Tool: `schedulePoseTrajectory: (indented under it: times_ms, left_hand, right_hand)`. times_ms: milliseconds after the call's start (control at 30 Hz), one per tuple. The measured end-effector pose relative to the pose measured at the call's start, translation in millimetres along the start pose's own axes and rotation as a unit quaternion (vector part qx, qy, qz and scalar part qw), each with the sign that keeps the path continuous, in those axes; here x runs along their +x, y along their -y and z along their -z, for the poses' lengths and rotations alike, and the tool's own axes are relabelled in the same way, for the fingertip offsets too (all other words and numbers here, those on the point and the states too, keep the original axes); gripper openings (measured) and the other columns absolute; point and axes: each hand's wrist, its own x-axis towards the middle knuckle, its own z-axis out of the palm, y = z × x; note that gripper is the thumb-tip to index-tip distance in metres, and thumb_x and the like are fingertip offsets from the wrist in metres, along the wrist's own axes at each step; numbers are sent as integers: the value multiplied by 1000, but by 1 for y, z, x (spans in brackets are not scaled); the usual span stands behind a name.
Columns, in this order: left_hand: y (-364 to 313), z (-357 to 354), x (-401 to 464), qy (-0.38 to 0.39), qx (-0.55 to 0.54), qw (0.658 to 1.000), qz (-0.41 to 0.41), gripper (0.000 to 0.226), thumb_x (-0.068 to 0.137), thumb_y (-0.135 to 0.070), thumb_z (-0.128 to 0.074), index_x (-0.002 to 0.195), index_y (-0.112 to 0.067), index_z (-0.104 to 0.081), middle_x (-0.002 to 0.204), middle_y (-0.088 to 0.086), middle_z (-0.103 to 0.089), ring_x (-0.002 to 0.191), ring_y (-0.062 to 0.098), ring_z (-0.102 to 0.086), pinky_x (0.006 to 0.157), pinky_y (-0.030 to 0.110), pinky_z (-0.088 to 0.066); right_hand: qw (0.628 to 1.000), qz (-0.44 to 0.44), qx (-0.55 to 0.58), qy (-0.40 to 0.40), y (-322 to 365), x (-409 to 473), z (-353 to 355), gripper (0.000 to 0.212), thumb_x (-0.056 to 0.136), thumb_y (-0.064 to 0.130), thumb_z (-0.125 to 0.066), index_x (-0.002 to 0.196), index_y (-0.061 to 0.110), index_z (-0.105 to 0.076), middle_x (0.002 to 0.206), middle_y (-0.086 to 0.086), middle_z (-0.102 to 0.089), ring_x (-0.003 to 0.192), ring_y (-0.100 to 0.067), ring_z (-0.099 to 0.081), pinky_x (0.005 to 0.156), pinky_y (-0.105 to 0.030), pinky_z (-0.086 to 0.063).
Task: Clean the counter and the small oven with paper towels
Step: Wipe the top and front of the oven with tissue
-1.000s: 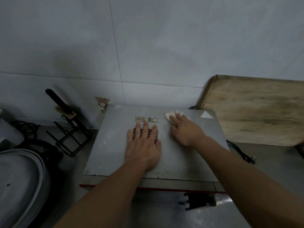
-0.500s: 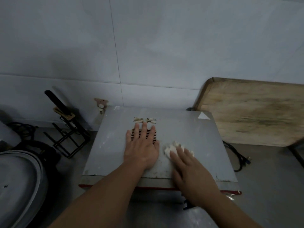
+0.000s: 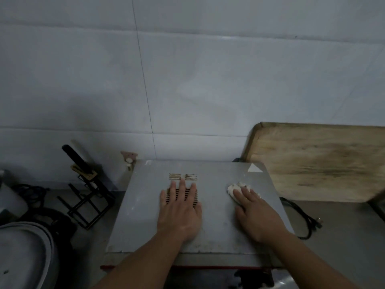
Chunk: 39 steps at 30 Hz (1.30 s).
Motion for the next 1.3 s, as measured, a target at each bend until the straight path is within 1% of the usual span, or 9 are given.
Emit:
schedulePoseTrajectory:
  times_ms: [300, 567, 667, 733, 833, 933, 1033, 1167, 1300]
  left_hand:
    - [0, 2, -2, -1, -4, 1000, -3, 64, 101, -55, -10, 158, -35, 10, 165, -3, 21, 151, 24, 23, 121, 53, 11]
    - [1, 1, -2, -10, -3, 1000, -1, 64, 101, -55, -11, 159, -35, 8, 166, -3, 20, 152, 25, 22, 121, 53, 11]
    - [0, 1, -1, -9, -4, 1000, 0, 64, 101, -54, -12, 158, -34, 9, 166, -3, 21, 152, 25, 22, 120, 53, 11]
    - [-1, 1, -1, -10, -5, 1000, 0, 64, 101, -54, -12, 158, -35, 9, 166, -3, 20, 152, 25, 22, 120, 54, 11]
    - [-1, 1, -1, -8, -3, 1000, 2, 64, 101, -54, -12, 158, -35, 9, 166, -3, 21, 152, 25, 22, 120, 54, 11]
    - [0, -1, -2, -2, 0, 1000, 0, 64, 101, -54, -10, 158, -35, 11, 165, -3, 22, 151, 25, 22, 120, 54, 10]
    - [0, -2, 0, 0, -2, 1000, 2, 64, 100, -54, -9, 157, -36, 13, 164, -3, 24, 151, 24, 23, 120, 53, 12]
    - [1, -2, 0, -3, 0, 1000, 3, 63, 100, -54, -9, 157, -36, 13, 165, -4, 23, 151, 23, 22, 121, 52, 11]
    - [0, -2, 0, -2, -2, 1000, 4, 63, 101, -54, -9, 157, -37, 12, 165, -3, 22, 151, 23, 22, 121, 52, 10]
  right_hand:
    - [998, -53, 10, 27, -16, 67, 13, 57, 102, 38, -30, 156, 26, -17, 165, -5, -11, 151, -25, -9, 121, -40, -13]
    - [1000, 20, 12, -15, 1, -34, -12, 64, 93, 53, -16, 155, 36, -16, 163, 8, -5, 151, -17, -9, 118, -27, -5]
    - [998, 34, 37, -24, -2, -72, -23, 61, 88, 70, -9, 146, 54, -20, 160, 5, -19, 145, -22, -29, 112, -22, -18]
    - [999, 37, 7, -8, -8, -84, -30, 51, 88, 77, 0, 138, 71, -3, 159, 8, -15, 135, -17, -45, 103, -21, -36]
    - [999, 40, -16, -26, -13, -81, -24, 55, 97, 64, -6, 151, 51, -2, 159, 19, -20, 108, -8, -67, 75, -20, -55]
    - [999, 32, -11, -22, -12, -65, -5, 53, 86, 62, -15, 136, 65, -2, 153, 25, -26, 136, -4, -43, 104, -35, -42]
    - [999, -11, -34, -17, -27, -29, 2, 60, 95, 55, -18, 153, 46, -5, 164, 12, -1, 151, -12, -9, 119, -35, -16]
    - [998, -47, -49, 3, -44, 47, 15, 57, 103, 46, -24, 156, 28, -13, 165, -4, -13, 151, -23, -14, 118, -39, -22]
    - [998, -46, -42, 31, -57, 93, 19, 59, 102, 45, -21, 156, 25, -10, 164, -5, -14, 151, -25, -11, 119, -40, -22]
